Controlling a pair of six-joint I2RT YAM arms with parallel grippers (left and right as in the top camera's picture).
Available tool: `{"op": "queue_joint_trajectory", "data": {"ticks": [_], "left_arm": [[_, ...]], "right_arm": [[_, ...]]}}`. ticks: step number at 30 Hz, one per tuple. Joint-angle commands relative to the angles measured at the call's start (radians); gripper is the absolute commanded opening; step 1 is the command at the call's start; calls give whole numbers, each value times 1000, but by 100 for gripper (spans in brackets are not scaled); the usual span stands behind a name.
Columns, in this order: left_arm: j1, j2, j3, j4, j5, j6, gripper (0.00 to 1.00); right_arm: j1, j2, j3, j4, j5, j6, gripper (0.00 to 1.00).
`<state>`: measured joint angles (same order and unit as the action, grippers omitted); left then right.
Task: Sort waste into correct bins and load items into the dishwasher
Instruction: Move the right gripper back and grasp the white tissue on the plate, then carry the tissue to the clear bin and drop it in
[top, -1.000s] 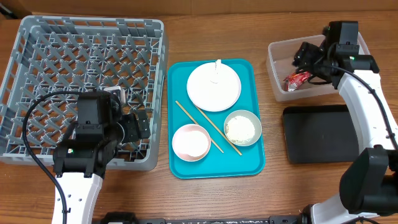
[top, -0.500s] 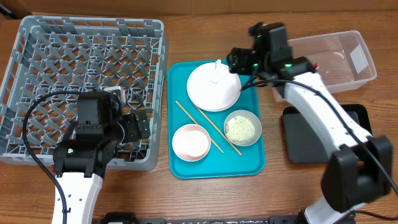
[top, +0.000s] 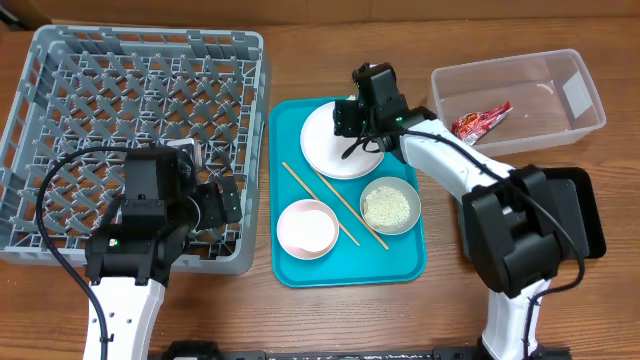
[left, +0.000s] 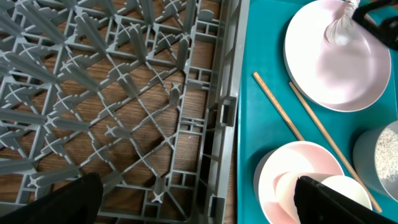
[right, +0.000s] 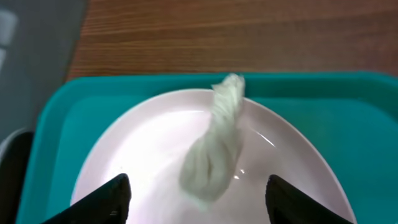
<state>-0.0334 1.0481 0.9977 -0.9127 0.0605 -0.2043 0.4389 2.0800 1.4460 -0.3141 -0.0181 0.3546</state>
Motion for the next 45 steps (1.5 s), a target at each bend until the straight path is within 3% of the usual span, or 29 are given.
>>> {"op": "queue_joint_trajectory", "data": {"ticks": [1,5,9,13,15,17,29,36,39,45], "left_arm": [[-6,5,27,5,11,-10,100],[-6,5,27,5,11,-10,100],[-6,5,27,5,11,-10,100],[-6,5,27,5,11,-10,100],[-6,5,27,5,11,-10,100],[-6,5,27,5,11,-10,100],[-6,5,27,5,11,-10,100],[-6,5,27,5,11,-10,100],[-6,5,27,5,11,-10,100],[-6,5,27,5,11,-10,100]], "right_arm": [[-2,42,8,17,25,43,68],[0,67,8,41,24,43,64],[1,75,8,34,24,43,46],[5,75,8,20,13,43,36],[6,75,8,10,13,43,36],[8,75,8,5,1,43,44],[14,90,6,3,2,43,42],[13,89,8,7,2,43,17],[9,45,10,-75,3,38,7],[-33,-164,10,-195,76,34,4]]}}
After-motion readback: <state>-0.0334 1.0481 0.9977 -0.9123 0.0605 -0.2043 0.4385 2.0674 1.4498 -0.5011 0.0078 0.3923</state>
